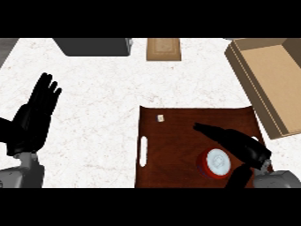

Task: Pick the can from the tray and place it in the cardboard box

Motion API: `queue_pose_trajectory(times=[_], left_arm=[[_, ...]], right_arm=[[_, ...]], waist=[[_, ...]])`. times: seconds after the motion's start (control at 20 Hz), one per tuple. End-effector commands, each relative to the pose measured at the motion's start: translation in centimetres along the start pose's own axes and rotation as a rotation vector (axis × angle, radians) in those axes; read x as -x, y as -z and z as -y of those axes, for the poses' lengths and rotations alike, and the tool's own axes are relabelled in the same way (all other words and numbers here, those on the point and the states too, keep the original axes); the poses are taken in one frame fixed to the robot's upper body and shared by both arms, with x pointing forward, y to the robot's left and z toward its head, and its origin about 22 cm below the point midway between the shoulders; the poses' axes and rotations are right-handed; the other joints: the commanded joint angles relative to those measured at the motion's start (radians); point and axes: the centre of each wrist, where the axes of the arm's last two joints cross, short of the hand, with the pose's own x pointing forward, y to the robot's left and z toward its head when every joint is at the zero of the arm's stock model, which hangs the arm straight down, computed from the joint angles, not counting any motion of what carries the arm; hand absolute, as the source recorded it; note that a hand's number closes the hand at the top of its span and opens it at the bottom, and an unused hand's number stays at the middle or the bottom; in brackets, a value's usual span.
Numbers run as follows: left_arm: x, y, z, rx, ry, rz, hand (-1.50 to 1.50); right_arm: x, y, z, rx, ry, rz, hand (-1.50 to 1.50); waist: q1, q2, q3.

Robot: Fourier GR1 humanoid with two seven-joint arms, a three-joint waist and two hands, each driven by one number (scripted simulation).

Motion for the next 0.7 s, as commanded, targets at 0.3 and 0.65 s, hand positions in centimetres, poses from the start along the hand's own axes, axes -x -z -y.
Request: queue_pose_trajectory(times=[0.3, 0.65], left_arm=[[0.3, -0.1, 1.1, 0.005, 0.002, -0.005, 0.00], [0.8, 0.1, 1.2, 0.043, 0.009, -0.004, 0.00]], right_arm=[[-1.0, -1.3, -1.6, 0.069, -0.142, 0.087, 1.50], [-6.8, 6.7, -1.1, 0.245, -0.226, -0.077, 1.50]], waist=[[-0.002, -0.001, 0.000], [0.021, 0.005, -0.001]])
